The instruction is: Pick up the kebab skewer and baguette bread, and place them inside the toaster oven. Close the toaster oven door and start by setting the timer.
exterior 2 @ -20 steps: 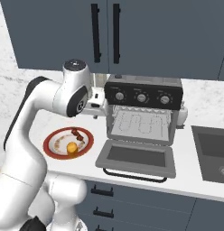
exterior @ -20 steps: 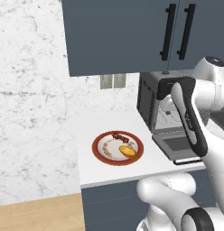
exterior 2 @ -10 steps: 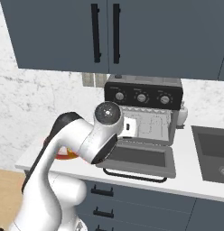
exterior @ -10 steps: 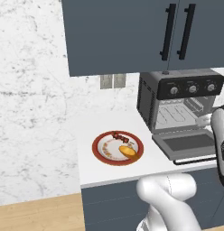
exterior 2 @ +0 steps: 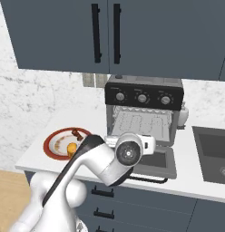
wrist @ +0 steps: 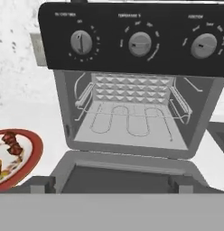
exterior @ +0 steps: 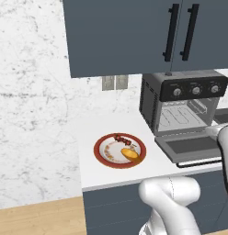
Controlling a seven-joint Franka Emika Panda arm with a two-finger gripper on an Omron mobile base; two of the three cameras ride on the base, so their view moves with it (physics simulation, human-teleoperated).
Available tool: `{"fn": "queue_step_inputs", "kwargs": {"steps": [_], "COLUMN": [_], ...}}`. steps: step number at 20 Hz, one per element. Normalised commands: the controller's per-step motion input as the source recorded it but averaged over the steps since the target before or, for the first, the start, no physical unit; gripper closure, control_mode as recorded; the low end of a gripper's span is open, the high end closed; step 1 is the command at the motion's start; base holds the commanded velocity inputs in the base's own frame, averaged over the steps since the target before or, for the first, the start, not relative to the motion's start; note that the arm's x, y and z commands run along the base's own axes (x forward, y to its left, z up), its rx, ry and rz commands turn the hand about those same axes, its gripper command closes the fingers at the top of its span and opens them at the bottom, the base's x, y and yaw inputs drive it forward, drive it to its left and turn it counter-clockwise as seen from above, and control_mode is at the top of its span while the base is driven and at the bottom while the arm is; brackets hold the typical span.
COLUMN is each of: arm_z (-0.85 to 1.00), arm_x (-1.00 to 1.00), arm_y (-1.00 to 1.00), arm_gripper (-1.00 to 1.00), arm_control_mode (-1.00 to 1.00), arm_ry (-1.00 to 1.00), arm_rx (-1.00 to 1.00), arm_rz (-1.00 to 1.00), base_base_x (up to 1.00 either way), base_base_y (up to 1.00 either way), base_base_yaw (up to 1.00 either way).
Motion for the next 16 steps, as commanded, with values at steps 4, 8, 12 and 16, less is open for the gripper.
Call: {"fn": "queue_step_inputs", "kwargs": {"steps": [4,8,12,16], "arm_z": [-0.02,0.00,0.00,0.00], "arm_x": [0.51,0.40,0.41,0.49], "arm_y": [-0.45,-0.48,-0.02,0.01], "arm_gripper": [-1.00,-1.00,-1.00,-1.00], "arm_control_mode": [-1.00,-1.00,-1.00,-1.00], "arm_ry": [-0.05,0.00,0.00,-0.04], "arm_rx": [0.00,0.01,0.00,0.00], "arm_rz": [0.00,0.00,-0.08,-0.16], "base_base_x": [0.00,0.00,0.00,0.00], "base_base_y": [0.00,0.00,0.00,0.00], "base_base_yaw": [0.00,0.00,0.00,0.00]}}
